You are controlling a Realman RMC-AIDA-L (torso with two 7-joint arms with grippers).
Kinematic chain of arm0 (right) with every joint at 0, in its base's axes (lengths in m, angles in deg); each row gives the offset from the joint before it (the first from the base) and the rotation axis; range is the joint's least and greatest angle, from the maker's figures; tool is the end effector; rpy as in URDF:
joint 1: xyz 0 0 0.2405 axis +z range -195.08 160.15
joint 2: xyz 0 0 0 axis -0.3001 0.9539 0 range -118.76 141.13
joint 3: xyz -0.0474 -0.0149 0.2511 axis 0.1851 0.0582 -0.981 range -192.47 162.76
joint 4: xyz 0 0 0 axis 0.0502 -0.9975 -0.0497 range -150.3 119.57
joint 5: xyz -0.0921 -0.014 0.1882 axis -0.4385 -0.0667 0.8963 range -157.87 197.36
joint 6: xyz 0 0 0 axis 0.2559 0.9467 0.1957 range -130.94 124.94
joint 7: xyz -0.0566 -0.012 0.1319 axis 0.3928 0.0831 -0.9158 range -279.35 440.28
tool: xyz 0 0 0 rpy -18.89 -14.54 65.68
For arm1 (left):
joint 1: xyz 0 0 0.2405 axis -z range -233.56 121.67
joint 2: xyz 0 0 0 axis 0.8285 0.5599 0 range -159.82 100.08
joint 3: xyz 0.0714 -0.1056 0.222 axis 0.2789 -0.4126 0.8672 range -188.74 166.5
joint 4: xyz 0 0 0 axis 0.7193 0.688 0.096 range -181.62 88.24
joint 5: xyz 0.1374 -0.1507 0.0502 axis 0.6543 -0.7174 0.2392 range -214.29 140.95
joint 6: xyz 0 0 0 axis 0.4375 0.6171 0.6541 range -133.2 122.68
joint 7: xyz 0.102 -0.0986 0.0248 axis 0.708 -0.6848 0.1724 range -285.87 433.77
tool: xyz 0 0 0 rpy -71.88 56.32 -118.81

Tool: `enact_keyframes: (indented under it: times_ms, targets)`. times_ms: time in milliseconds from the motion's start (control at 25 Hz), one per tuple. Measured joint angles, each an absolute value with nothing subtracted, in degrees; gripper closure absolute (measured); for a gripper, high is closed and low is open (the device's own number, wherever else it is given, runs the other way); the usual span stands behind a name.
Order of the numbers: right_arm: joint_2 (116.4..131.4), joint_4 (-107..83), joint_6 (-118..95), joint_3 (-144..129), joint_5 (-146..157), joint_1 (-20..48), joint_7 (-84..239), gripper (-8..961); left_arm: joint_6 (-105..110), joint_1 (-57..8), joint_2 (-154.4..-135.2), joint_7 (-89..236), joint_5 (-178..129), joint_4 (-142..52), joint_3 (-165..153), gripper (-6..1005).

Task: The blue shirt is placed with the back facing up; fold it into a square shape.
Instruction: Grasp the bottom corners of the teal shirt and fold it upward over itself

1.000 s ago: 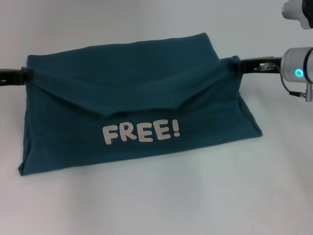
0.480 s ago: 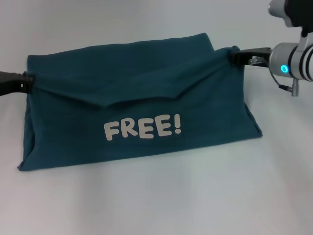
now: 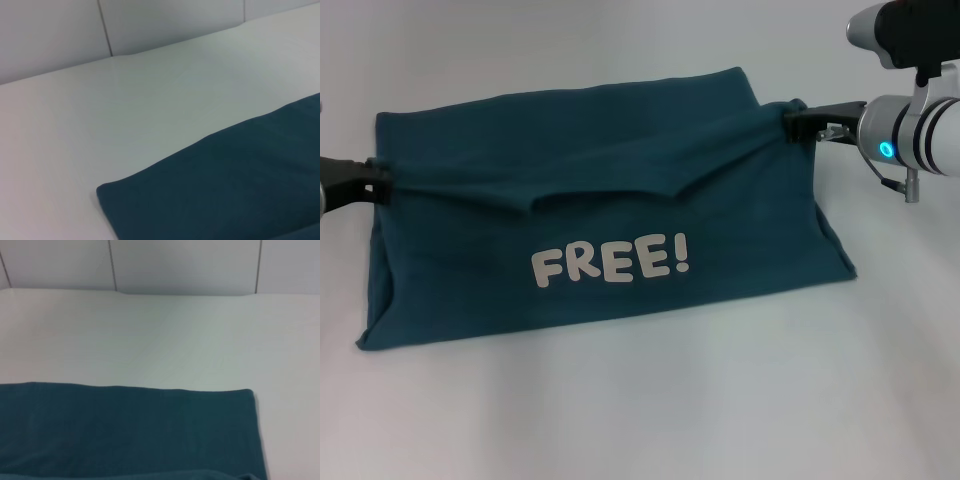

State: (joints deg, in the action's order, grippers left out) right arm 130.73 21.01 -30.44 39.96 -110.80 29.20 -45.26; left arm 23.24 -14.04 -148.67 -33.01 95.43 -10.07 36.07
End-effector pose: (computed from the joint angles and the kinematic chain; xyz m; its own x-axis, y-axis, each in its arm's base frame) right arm 0.2292 0.4826 0.0147 0.6720 -0.5048 -0.5418 -0.7195 -0.2720 -0.6390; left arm -0.2841 0.4631 0.0386 0.7883 0.4837 0.3804 0.5555 -0.2935 -0.7780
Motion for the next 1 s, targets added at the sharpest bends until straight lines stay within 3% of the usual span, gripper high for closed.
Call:
enact_keyframes:
  times_ms: [280, 440, 720, 880, 960, 1000]
  targets:
    - [130.67, 20.9, -30.3, 39.6, -110.9, 29.6, -46.9, 876, 20.0, -14.3, -149.69, -34.0, 94.8, -11.0, 34.6, 947]
    - [130.61, 21.1, -30.6, 39.8, -111.1, 29.8, -47.5, 724, 20.0, -14.0, -149.44, -34.9, 95.2, -11.6, 34.6, 943]
    - [130.50, 21.0, -30.3, 39.4, -110.8, 29.7, -47.6, 438, 20.3, -14.1, -149.28, -35.2, 95.0, -11.9, 34.2, 664]
    - [130.56, 21.0, -30.9, 39.4, -110.8, 29.4, -47.6, 349, 24.2, -14.2, -148.67, -35.4, 94.8, -11.6, 29.9, 505]
    - [130.58, 21.4, -32.1, 39.4, -110.8, 29.4, -47.6, 304, 30.0, -14.4, -147.93, -36.3, 94.7, -10.8, 26.3, 270]
    - [130.54, 21.7, -33.0, 39.4, -110.8, 29.3, -47.6, 281, 32.3, -14.6, -147.58, -37.1, 94.8, -10.4, 25.0, 251]
